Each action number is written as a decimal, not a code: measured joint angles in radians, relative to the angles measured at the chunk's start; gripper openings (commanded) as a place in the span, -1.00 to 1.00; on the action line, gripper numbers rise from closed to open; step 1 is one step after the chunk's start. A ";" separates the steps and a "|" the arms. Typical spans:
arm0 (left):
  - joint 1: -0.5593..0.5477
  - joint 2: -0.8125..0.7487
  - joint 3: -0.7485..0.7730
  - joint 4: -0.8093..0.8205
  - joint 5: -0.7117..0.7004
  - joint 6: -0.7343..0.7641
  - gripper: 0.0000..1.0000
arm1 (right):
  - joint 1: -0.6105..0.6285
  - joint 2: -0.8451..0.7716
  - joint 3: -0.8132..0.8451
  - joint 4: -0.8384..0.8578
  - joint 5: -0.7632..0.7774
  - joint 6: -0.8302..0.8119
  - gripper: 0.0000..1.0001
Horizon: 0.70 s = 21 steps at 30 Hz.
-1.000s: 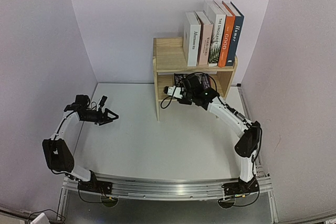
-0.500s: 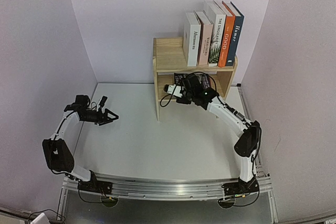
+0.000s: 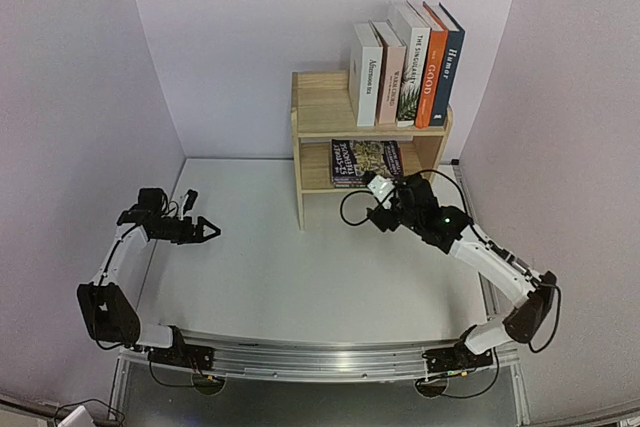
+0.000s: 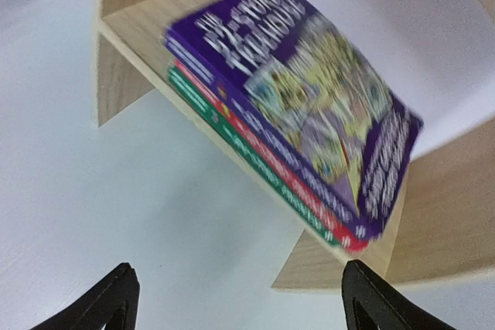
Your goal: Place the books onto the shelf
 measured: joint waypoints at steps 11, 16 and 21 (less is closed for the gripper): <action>0.071 -0.113 -0.186 0.163 -0.383 -0.150 0.99 | -0.487 -0.446 -0.739 0.173 0.025 0.573 0.86; 0.076 -0.155 -0.298 0.259 -0.569 -0.244 0.99 | -0.610 -0.612 -0.980 0.324 0.062 0.671 0.87; 0.080 -0.163 -0.367 0.324 -0.678 -0.301 0.99 | -0.617 -0.780 -1.214 0.475 0.100 0.707 0.86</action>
